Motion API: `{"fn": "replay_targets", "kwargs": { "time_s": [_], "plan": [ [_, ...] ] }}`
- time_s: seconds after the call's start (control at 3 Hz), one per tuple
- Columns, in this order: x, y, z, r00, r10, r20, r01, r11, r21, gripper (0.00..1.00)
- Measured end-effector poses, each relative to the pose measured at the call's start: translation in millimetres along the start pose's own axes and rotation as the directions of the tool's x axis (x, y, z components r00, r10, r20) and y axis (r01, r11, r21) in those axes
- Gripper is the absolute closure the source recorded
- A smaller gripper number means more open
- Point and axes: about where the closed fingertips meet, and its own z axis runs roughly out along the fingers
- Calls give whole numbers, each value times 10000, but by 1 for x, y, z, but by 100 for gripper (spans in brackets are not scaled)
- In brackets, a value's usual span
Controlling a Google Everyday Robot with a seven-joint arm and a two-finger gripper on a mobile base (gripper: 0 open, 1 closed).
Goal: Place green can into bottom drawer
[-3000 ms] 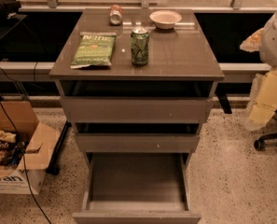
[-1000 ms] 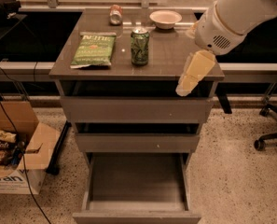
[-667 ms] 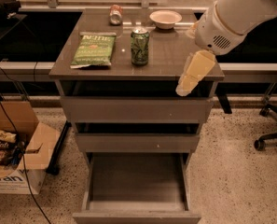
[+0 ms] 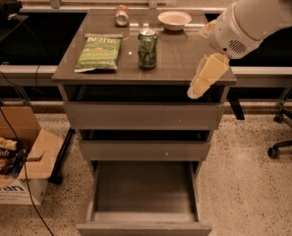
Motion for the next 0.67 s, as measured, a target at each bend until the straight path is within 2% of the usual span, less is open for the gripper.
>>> {"fn": "replay_targets", "kwargs": {
  "time_s": [0.33, 0.67],
  "plan": [
    [-6, -8, 8, 9993, -74, 362, 69, 9999, 140, 0],
    [-10, -22, 21, 9976, 161, 670, -186, 9991, 375, 0]
  ]
}}
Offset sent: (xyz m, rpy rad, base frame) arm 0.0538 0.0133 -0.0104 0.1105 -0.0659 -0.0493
